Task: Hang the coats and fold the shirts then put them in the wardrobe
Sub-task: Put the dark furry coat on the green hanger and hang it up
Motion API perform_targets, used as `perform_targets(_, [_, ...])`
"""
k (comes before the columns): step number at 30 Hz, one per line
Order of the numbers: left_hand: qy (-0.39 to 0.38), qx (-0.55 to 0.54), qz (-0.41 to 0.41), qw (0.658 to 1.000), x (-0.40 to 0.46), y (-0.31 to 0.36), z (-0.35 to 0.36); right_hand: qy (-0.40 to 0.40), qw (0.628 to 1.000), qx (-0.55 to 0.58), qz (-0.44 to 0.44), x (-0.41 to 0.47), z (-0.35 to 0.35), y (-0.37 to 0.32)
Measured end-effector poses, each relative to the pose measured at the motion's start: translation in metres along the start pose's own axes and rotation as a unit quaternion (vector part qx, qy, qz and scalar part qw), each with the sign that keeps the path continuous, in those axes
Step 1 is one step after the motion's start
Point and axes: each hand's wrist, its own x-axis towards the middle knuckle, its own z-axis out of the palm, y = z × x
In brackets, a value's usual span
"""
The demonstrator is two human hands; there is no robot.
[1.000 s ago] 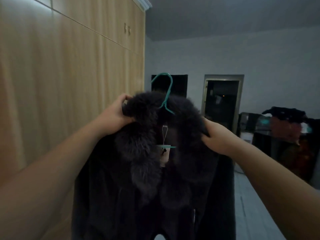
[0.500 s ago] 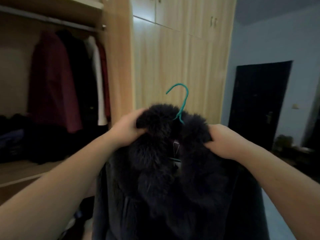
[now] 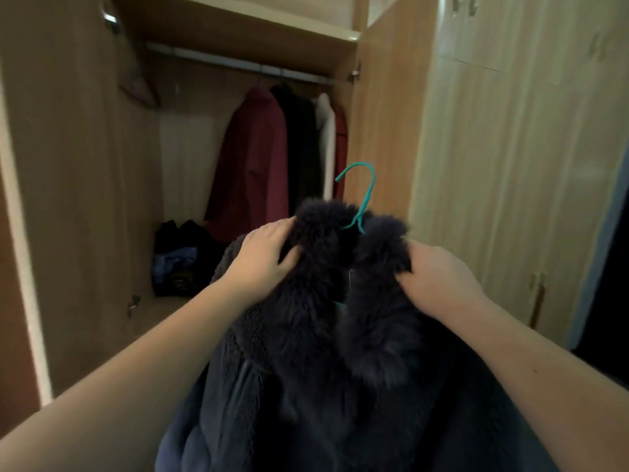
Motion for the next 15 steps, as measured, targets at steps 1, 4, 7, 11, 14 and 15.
perform_targets(1, [0.009,0.007,-0.005,1.000,-0.002,-0.023,-0.001,0.002,1.000,-0.001,-0.008,0.015,0.014,-0.012])
perform_targets(4, [-0.002,0.030,-0.026,0.999,-0.005,-0.094,-0.010,0.001,1.000,0.001,-0.021,0.064,0.054,-0.044])
perform_targets(7, [-0.014,0.054,-0.039,0.998,0.003,-0.164,-0.026,0.009,1.000,-0.001,-0.016,0.112,0.085,-0.066])
perform_targets(11, [-0.017,0.058,-0.050,0.997,0.027,-0.221,-0.038,0.029,0.999,0.021,-0.009,0.165,0.116,-0.084])
perform_targets(14, [-0.007,0.039,-0.043,0.998,0.049,-0.245,-0.034,0.038,0.998,0.042,0.000,0.206,0.134,-0.091])
perform_targets(15, [-0.003,0.038,-0.038,0.999,0.057,-0.254,-0.031,0.041,0.998,0.044,0.001,0.220,0.140,-0.093])
